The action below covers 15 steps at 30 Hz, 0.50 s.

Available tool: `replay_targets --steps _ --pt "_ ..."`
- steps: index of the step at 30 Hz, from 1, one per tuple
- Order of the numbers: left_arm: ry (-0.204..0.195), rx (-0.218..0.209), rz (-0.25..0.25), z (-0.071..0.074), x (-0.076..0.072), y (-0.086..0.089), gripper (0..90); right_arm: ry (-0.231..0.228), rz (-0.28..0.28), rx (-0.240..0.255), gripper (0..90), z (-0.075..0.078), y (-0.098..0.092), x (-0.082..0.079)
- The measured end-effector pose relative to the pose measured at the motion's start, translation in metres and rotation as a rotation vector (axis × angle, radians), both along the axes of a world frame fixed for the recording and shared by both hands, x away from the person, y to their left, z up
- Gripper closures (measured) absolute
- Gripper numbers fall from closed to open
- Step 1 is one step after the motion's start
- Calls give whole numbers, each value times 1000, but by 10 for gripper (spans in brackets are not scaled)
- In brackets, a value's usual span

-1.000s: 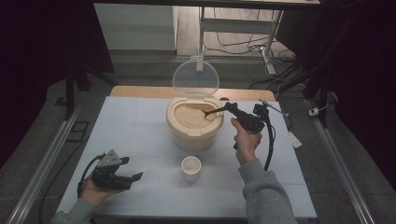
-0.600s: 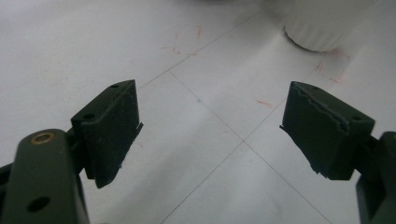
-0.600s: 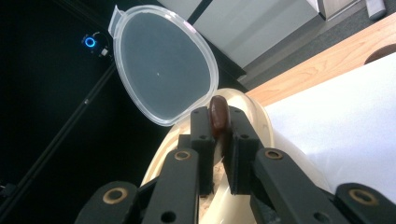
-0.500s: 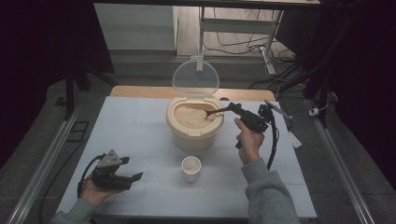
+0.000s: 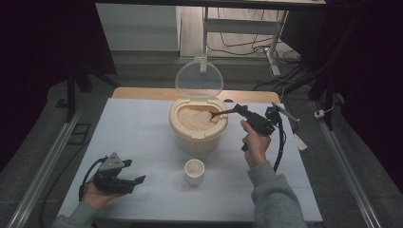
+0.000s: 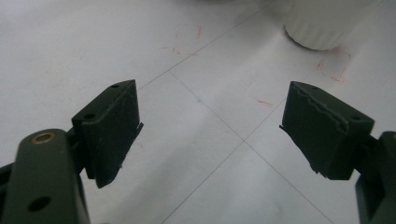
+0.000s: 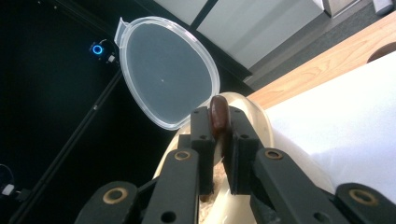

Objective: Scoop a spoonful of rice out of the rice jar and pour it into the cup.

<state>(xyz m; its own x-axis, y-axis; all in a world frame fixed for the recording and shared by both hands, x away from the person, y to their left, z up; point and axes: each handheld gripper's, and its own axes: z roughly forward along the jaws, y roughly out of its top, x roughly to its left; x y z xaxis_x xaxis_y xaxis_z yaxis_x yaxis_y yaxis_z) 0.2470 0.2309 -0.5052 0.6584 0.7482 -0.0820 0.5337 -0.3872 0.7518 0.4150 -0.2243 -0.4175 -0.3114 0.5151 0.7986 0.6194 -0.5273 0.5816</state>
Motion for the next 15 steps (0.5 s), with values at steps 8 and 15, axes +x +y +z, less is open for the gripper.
replay_targets --steps 8,15 --pt "-4 6 -1 0 0 0 191 7 5 44 827 2 -1 0" --pt "-5 11 -2 0 0 -1 191 13 12 58 827 3 -3 -1"
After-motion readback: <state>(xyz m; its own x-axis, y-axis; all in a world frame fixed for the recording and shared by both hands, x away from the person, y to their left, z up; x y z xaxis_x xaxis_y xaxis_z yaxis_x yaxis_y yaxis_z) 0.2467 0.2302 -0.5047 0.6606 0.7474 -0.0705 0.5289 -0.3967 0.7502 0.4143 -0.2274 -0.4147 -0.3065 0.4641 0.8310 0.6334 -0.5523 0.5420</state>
